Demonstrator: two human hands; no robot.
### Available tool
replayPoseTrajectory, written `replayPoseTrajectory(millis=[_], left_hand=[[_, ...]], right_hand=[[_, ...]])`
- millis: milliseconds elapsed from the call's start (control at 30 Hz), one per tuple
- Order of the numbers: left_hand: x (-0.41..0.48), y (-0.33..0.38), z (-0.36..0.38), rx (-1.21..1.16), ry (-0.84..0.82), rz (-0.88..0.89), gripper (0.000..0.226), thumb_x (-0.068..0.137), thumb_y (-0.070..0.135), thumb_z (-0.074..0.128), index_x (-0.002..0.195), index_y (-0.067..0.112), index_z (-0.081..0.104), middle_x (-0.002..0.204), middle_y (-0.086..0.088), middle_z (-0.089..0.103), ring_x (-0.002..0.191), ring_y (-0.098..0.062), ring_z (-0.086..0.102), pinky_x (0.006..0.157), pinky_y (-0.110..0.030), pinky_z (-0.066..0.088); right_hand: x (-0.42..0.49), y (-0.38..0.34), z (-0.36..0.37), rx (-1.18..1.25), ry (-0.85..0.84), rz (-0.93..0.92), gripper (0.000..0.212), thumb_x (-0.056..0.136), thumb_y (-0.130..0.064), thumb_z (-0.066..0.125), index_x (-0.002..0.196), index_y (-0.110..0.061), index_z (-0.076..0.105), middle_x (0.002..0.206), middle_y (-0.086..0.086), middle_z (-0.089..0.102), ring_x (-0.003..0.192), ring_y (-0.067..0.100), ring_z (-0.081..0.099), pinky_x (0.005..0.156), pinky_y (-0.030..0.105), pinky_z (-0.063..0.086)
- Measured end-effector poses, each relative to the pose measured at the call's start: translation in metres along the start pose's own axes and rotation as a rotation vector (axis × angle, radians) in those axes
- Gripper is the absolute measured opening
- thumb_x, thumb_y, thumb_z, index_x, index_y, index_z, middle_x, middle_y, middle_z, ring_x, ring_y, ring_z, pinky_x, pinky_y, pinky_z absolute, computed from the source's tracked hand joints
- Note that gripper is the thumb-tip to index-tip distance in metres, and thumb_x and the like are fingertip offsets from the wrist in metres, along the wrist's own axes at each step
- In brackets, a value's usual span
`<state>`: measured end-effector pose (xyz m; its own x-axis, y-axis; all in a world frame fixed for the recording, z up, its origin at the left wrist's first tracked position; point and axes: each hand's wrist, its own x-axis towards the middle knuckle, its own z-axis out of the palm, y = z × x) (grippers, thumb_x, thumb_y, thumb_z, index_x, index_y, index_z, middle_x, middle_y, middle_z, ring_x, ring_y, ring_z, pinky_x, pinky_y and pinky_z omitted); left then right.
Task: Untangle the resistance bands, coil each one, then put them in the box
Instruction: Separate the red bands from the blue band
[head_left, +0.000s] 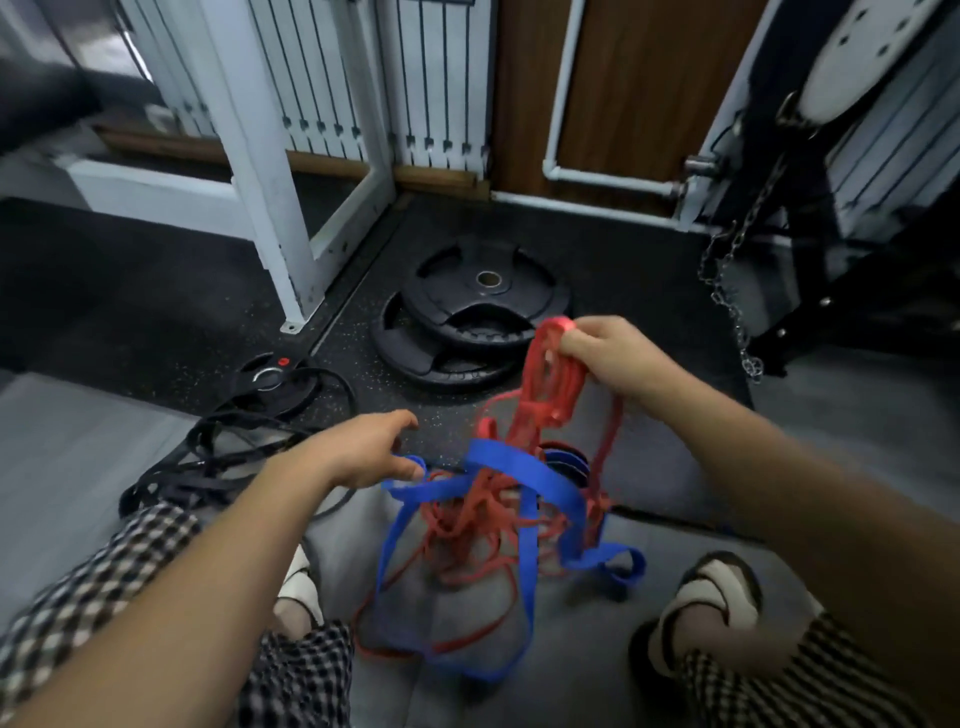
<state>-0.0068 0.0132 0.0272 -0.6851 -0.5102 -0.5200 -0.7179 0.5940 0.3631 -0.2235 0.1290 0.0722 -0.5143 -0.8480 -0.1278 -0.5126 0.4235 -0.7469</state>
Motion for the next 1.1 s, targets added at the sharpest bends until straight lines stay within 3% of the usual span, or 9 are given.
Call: replayPoseTrajectory(millis=[133,267,467,667,733,833,933,1000,1100], left_hand=[[-0.013,0.016,0.011,-0.038,0.021,0.025,0.068,0.083,0.032,0.066,0.140,0.016,0.033,0.132,-0.011,0.051,0.117,-0.022,0.052,0.095,-0.026,0.040],[-0.027,0.038,0.017,-0.159,0.052,0.108,0.064,0.084,0.024,0.067,0.138,0.011,0.036,0.131,-0.011,0.052,0.114,-0.022,0.054,0.091,-0.026,0.042],[-0.040,0.078,-0.004,-0.586,0.314,0.185,0.073,0.080,0.011,0.070,0.140,0.007,0.028,0.131,-0.010,0.047,0.102,-0.014,0.050,0.072,-0.017,0.045],[-0.046,0.113,-0.022,-0.767,0.407,0.332,0.094,0.075,0.019,0.075,0.146,0.014,0.014,0.150,-0.005,0.028,0.127,-0.014,0.040,0.098,-0.019,0.039],[-0.045,0.128,-0.023,-0.785,0.458,0.396,0.082,0.075,0.019,0.075,0.140,0.016,0.025,0.135,-0.002,0.042,0.110,-0.008,0.050,0.081,-0.005,0.042],[-0.036,0.138,-0.017,-0.852,0.454,0.414,0.070,0.073,0.023,0.078,0.130,0.017,0.037,0.120,-0.001,0.049,0.108,-0.014,0.053,0.085,-0.023,0.048],[-0.030,0.137,0.005,-0.868,0.387,0.381,0.030,0.080,0.015,0.071,0.103,0.018,0.052,0.093,0.001,0.057,0.085,-0.011,0.056,0.072,-0.020,0.047],[-0.032,0.134,0.011,-0.979,0.374,0.294,0.010,0.086,0.012,0.063,0.087,0.019,0.056,0.076,0.001,0.057,0.071,-0.012,0.055,0.067,-0.024,0.045],[-0.034,0.124,-0.008,-1.147,0.421,0.155,0.017,0.089,0.008,0.056,0.077,0.017,0.050,0.063,-0.004,0.047,0.054,-0.014,0.046,0.054,-0.025,0.039]], right_hand=[[-0.019,-0.022,-0.027,0.053,0.039,-0.043,0.023,0.089,-0.014,0.047,0.072,-0.006,0.060,0.061,0.006,0.055,0.044,-0.001,0.047,0.051,0.018,0.039],[-0.033,-0.041,-0.047,0.021,0.096,-0.131,0.027,0.086,-0.018,0.048,0.087,0.003,0.064,0.088,0.021,0.068,0.077,0.027,0.059,0.077,0.037,0.048],[-0.058,-0.077,-0.073,0.091,0.131,-0.292,0.017,0.090,-0.009,0.045,0.095,-0.002,0.060,0.079,0.008,0.059,0.070,0.020,0.056,0.071,0.038,0.051],[-0.073,-0.112,-0.090,0.403,0.106,-0.406,0.014,0.094,-0.011,0.043,0.090,-0.012,0.056,0.080,0.001,0.058,0.071,0.009,0.058,0.066,0.018,0.052],[-0.078,-0.123,-0.094,0.507,0.057,-0.438,0.015,0.094,-0.011,0.041,0.089,-0.012,0.055,0.080,0.001,0.057,0.072,0.011,0.058,0.070,0.022,0.052],[-0.085,-0.140,-0.099,0.635,-0.005,-0.512,0.017,0.093,-0.009,0.038,0.084,-0.011,0.051,0.080,0.002,0.053,0.073,0.012,0.053,0.073,0.027,0.049],[-0.088,-0.147,-0.110,0.775,0.045,-0.571,0.020,0.093,-0.005,0.034,0.081,-0.011,0.049,0.081,0.003,0.051,0.074,0.012,0.051,0.075,0.029,0.049],[-0.085,-0.139,-0.121,0.633,0.161,-0.559,0.018,0.094,-0.009,0.037,0.082,-0.013,0.050,0.080,0.001,0.053,0.071,0.008,0.054,0.074,0.029,0.052],[-0.066,-0.099,-0.132,0.224,0.360,-0.362,0.018,0.093,-0.016,0.042,0.099,-0.009,0.058,0.091,0.007,0.062,0.082,0.019,0.060,0.085,0.041,0.051]])
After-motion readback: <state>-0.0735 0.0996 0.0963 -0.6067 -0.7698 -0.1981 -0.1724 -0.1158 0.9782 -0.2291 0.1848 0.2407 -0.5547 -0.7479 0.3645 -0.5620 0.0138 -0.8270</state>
